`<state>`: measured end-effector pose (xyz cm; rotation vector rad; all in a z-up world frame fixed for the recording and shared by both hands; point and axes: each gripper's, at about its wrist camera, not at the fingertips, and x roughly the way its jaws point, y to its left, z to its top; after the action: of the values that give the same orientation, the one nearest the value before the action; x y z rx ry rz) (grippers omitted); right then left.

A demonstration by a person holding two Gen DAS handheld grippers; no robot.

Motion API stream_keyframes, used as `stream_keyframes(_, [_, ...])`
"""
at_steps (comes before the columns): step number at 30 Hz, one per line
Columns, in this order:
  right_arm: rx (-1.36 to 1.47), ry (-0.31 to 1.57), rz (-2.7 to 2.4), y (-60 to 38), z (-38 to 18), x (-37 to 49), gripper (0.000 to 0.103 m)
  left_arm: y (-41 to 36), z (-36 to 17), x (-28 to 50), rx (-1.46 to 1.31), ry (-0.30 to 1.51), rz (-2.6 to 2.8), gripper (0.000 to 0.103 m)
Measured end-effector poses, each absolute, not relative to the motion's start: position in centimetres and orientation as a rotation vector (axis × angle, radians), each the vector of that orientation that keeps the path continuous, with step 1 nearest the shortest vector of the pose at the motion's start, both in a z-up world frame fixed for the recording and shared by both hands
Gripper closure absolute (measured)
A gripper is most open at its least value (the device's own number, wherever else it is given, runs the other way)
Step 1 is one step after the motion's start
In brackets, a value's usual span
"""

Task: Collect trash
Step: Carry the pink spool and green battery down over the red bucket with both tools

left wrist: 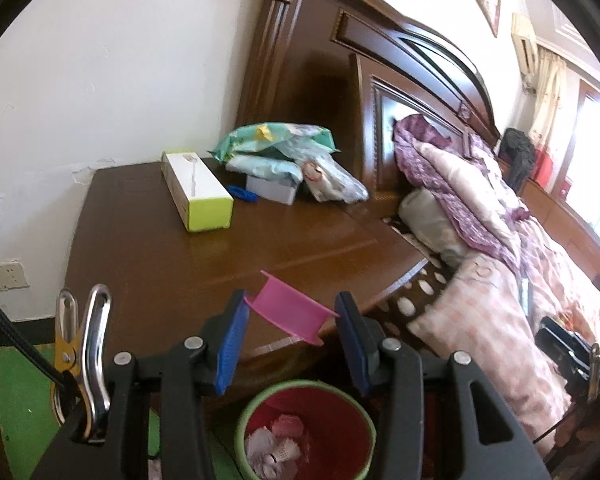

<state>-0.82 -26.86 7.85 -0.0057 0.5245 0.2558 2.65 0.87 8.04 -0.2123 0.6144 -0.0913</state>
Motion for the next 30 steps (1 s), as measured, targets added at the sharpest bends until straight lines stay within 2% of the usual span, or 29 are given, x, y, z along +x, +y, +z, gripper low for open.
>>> stream_keyframes(15, [0.073,0.528,0.364,-22.1,5.5,-5.5,0.059,-2.0,6.8,-3.8,-0.188,0.72,-0.239,0.056])
stream_keyframes(30, [0.204,0.637,0.361,-21.3,-1.0,-4.7,0.059,-5.0,0.5,-3.7,-0.155,0.882,-0.297,0.056])
